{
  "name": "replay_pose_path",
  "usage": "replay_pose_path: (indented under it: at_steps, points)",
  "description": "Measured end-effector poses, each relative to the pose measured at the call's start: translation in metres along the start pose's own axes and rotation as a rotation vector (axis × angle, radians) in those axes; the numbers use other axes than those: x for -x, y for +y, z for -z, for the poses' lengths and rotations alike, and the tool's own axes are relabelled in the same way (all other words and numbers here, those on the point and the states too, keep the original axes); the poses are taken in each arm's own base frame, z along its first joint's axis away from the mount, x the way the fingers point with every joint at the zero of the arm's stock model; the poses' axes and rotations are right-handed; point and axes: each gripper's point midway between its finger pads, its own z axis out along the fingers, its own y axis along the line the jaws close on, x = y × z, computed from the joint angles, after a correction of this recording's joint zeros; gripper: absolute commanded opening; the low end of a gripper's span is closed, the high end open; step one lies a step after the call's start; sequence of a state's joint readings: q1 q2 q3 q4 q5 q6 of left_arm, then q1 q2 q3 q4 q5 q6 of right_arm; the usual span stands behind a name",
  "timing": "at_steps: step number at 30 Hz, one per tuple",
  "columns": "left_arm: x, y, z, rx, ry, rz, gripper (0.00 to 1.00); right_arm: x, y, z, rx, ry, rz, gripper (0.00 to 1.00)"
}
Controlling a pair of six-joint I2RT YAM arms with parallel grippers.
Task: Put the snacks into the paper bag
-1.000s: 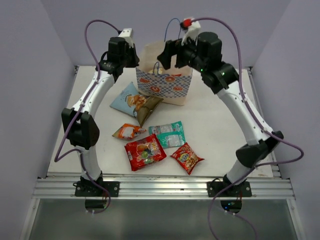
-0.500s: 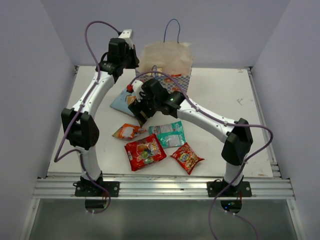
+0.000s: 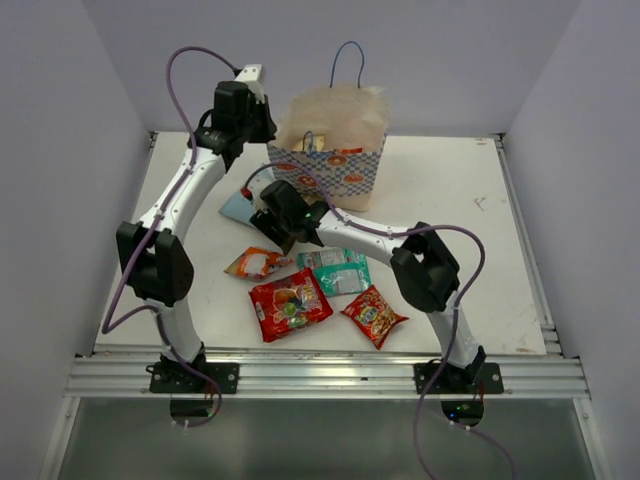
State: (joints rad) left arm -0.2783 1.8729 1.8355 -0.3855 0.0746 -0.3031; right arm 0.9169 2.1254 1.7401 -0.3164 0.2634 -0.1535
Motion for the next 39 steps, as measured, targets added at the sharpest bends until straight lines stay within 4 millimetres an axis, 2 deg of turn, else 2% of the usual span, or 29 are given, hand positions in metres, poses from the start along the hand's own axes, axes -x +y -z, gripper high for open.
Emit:
replay_pose_path:
  at_steps: [3, 6, 7, 9, 14, 16, 17, 20, 23, 29, 32, 35, 37, 39]
  points:
    - [0.001, 0.000, 0.002, -0.001, -0.002, 0.000, 0.00, -0.008, -0.007, -0.009, -0.055, 0.012, 0.011, 0.77]
    - [0.001, -0.001, 0.005, -0.006, -0.003, 0.000, 0.00, -0.003, -0.014, -0.012, -0.092, -0.014, -0.001, 0.76]
    - [0.001, -0.002, 0.005, -0.009, -0.003, 0.000, 0.00, -0.002, -0.016, -0.014, -0.096, -0.019, -0.007, 0.73]
    - [0.001, -0.002, 0.006, -0.012, -0.003, 0.000, 0.00, -0.004, -0.020, -0.018, -0.103, -0.017, -0.021, 0.58]
    - [0.001, -0.002, 0.006, -0.012, -0.003, 0.000, 0.00, -0.015, -0.033, -0.026, -0.107, -0.010, -0.080, 0.49]
    - [0.001, -0.002, 0.007, -0.012, -0.004, 0.000, 0.00, -0.025, -0.036, -0.030, -0.101, 0.006, -0.100, 0.41]
    - [0.002, -0.002, 0.007, -0.012, -0.005, -0.001, 0.00, -0.029, -0.037, -0.031, -0.096, 0.015, -0.109, 0.27]
    - [0.003, -0.003, 0.008, -0.012, -0.007, -0.002, 0.00, -0.037, -0.039, -0.033, -0.088, 0.029, -0.131, 0.07]
    - [0.003, -0.003, 0.009, -0.012, -0.008, -0.007, 0.00, -0.038, -0.041, -0.034, -0.083, 0.030, -0.148, 0.00]
    - [0.004, -0.002, 0.009, -0.011, -0.009, -0.007, 0.00, -0.037, -0.040, -0.032, -0.070, 0.028, -0.152, 0.00]
    - [0.004, -0.002, 0.009, -0.011, -0.009, -0.008, 0.00, -0.037, -0.037, -0.022, -0.041, 0.045, -0.148, 0.00]
    - [0.003, -0.001, 0.009, -0.009, -0.008, -0.008, 0.00, -0.035, -0.033, 0.005, -0.001, 0.084, -0.136, 0.00]
    - [0.003, 0.000, 0.009, -0.005, -0.008, -0.007, 0.00, -0.023, -0.036, 0.036, 0.023, 0.088, -0.135, 0.00]
    - [0.003, 0.000, 0.009, -0.004, -0.007, -0.007, 0.00, 0.001, -0.045, 0.072, 0.026, 0.056, -0.142, 0.00]
